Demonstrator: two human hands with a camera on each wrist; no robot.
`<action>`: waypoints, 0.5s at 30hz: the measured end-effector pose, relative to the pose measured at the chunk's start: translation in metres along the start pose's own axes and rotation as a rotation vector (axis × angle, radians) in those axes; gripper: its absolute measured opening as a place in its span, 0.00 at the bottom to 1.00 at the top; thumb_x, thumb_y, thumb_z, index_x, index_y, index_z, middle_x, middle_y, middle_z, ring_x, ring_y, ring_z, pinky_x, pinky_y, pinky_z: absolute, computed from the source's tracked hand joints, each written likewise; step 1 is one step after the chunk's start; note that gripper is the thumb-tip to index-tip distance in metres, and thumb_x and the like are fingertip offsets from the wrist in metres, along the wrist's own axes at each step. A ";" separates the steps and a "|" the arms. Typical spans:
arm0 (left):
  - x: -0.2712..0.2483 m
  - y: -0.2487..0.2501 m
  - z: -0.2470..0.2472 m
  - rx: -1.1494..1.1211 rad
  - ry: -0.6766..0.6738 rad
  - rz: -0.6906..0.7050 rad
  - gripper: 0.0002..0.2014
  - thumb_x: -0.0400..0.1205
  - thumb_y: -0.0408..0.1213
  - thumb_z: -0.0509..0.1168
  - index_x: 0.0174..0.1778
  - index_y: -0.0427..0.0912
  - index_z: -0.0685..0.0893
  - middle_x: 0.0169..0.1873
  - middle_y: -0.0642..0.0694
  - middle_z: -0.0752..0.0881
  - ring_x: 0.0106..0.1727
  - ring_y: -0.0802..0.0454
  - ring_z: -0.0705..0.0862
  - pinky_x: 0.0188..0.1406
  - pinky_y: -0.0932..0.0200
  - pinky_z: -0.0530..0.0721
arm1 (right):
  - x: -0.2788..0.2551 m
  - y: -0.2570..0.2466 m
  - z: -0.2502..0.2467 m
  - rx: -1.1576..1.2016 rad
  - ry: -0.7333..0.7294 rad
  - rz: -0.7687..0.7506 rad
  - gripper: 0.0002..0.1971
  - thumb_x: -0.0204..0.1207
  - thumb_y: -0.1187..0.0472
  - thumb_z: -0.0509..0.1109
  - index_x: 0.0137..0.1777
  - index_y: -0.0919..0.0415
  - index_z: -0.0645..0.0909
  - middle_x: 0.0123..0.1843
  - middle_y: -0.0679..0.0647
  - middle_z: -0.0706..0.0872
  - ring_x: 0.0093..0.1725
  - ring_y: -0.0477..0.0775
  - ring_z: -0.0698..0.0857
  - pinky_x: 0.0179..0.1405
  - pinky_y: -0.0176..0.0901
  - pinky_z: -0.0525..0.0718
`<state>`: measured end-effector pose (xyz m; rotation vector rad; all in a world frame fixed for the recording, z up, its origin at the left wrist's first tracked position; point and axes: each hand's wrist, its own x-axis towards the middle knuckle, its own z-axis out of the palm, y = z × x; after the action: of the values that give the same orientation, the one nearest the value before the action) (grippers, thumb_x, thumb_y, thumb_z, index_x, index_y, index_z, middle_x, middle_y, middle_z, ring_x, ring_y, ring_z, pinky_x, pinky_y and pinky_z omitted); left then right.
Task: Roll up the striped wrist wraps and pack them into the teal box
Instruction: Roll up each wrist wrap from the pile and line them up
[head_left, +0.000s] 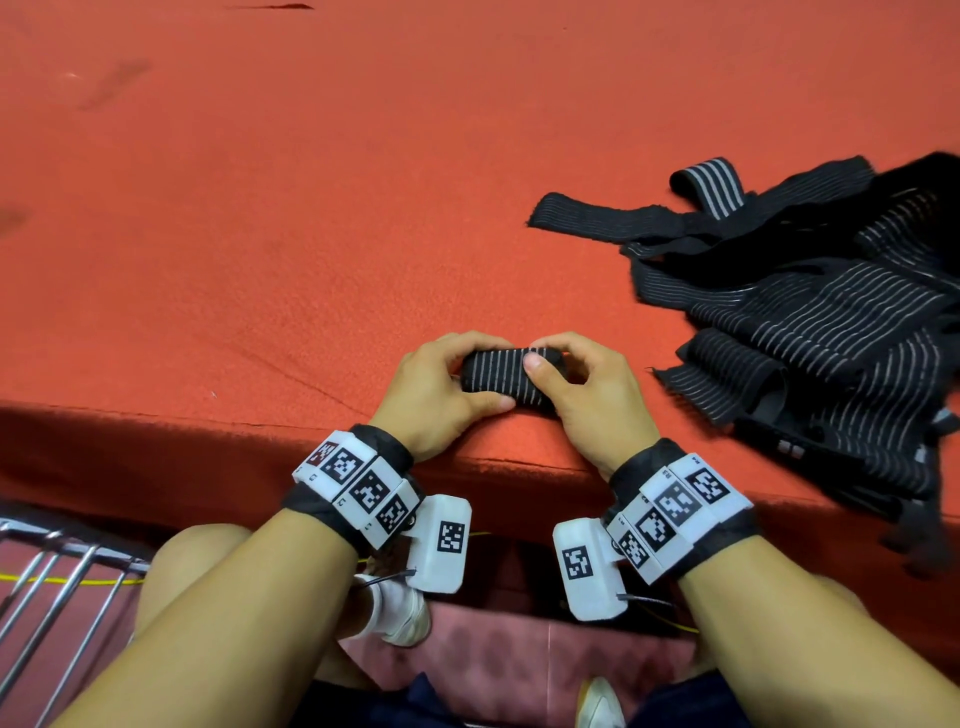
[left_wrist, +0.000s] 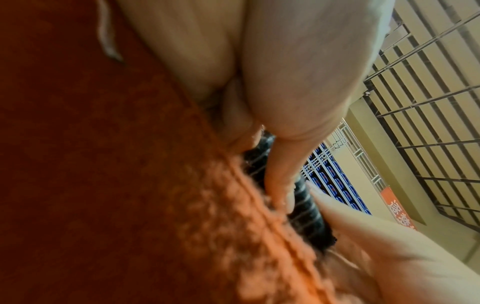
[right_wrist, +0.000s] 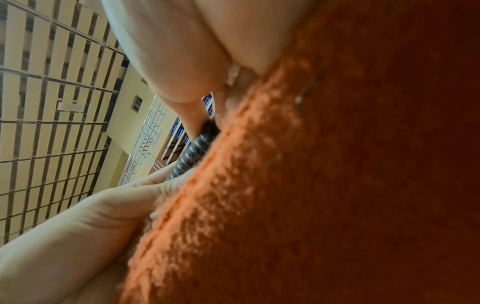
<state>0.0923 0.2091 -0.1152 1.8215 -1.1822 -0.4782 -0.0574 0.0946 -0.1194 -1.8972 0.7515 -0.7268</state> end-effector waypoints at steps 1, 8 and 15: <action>0.001 0.000 0.000 -0.009 0.004 -0.015 0.21 0.69 0.40 0.83 0.57 0.57 0.90 0.53 0.58 0.90 0.59 0.60 0.85 0.67 0.51 0.80 | -0.002 0.000 -0.001 0.027 -0.002 -0.013 0.09 0.76 0.47 0.74 0.54 0.44 0.87 0.50 0.43 0.89 0.48 0.45 0.88 0.54 0.52 0.87; 0.002 0.001 0.003 -0.031 0.023 -0.054 0.18 0.70 0.53 0.76 0.56 0.61 0.87 0.47 0.61 0.89 0.51 0.58 0.87 0.60 0.42 0.87 | -0.005 0.004 -0.009 0.277 -0.128 0.012 0.19 0.75 0.69 0.77 0.59 0.44 0.86 0.49 0.51 0.89 0.33 0.56 0.82 0.41 0.51 0.87; -0.005 0.005 0.000 0.067 -0.019 0.061 0.32 0.67 0.40 0.84 0.65 0.59 0.79 0.55 0.59 0.85 0.58 0.57 0.83 0.63 0.50 0.81 | 0.003 0.006 -0.002 0.123 0.002 0.014 0.05 0.78 0.53 0.74 0.52 0.48 0.89 0.38 0.36 0.88 0.37 0.37 0.83 0.44 0.44 0.80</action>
<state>0.0873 0.2131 -0.1119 1.8356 -1.2765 -0.4271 -0.0582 0.0890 -0.1239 -1.7789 0.7051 -0.7489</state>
